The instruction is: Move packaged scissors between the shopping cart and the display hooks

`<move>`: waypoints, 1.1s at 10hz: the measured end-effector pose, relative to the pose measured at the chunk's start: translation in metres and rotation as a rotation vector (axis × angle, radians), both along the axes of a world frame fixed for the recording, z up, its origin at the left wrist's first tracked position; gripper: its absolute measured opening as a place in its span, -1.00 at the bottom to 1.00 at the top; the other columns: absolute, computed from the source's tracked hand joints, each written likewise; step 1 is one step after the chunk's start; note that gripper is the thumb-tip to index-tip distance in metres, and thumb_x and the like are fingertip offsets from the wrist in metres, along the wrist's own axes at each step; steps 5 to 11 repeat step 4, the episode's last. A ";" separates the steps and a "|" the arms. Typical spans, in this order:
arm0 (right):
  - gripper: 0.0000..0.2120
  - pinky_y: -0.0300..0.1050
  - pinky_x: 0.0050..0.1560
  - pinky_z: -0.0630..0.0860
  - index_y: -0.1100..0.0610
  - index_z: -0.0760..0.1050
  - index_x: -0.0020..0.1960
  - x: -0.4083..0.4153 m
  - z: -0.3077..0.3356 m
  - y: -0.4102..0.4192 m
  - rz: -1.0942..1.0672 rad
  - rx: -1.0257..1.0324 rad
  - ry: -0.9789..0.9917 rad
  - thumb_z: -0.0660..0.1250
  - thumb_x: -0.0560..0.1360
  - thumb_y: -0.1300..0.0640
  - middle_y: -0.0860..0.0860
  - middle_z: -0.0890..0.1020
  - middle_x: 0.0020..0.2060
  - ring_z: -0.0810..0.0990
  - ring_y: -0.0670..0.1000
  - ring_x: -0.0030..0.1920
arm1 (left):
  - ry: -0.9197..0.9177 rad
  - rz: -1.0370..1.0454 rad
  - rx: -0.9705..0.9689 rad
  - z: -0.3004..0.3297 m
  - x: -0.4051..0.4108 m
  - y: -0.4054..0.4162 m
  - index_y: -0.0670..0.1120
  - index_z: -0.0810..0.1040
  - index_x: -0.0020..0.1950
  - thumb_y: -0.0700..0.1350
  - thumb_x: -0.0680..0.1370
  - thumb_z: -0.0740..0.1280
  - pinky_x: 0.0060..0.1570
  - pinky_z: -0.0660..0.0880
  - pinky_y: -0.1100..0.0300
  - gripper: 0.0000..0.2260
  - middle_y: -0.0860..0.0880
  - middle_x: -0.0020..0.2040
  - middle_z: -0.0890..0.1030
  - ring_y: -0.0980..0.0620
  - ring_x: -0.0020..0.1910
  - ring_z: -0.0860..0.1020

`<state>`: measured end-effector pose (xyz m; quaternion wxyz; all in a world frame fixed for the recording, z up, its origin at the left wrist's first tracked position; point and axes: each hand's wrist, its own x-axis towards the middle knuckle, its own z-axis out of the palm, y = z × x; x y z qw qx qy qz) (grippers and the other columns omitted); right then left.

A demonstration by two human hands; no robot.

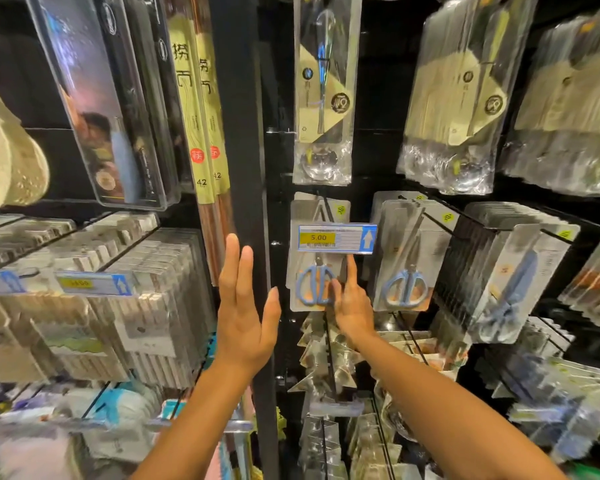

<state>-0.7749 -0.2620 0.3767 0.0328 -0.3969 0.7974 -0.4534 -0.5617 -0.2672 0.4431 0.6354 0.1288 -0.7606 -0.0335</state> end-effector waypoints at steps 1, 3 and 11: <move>-0.45 0.17 -0.02 0.53 -0.09 -0.03 0.63 -0.007 0.006 -0.004 -0.011 0.061 0.018 0.09 0.70 -0.05 0.22 0.65 -0.01 0.63 0.27 -0.03 | -0.002 -0.009 -0.013 -0.001 0.000 -0.001 0.01 -0.12 0.64 -0.07 0.69 0.10 0.58 -0.04 0.04 -0.42 0.07 0.64 -0.16 -0.02 0.63 -0.09; -0.41 0.19 0.06 0.53 -0.13 -0.11 0.63 -0.012 0.010 0.002 0.006 0.117 0.044 0.09 0.69 -0.09 0.22 0.62 0.09 0.61 0.29 0.09 | -0.007 -0.004 -0.014 -0.001 0.000 -0.001 0.01 -0.13 0.64 -0.10 0.68 0.12 0.58 -0.04 0.03 -0.40 0.07 0.64 -0.17 -0.02 0.63 -0.10; -0.30 0.22 0.20 0.51 -0.19 -0.17 0.62 -0.015 0.000 0.010 0.061 0.141 0.002 0.18 0.64 -0.16 0.15 0.47 0.37 0.55 0.26 0.27 | -0.031 0.015 -0.011 0.001 0.002 0.000 0.01 -0.14 0.64 -0.10 0.68 0.11 0.58 -0.05 0.01 -0.40 0.06 0.64 -0.18 -0.03 0.63 -0.10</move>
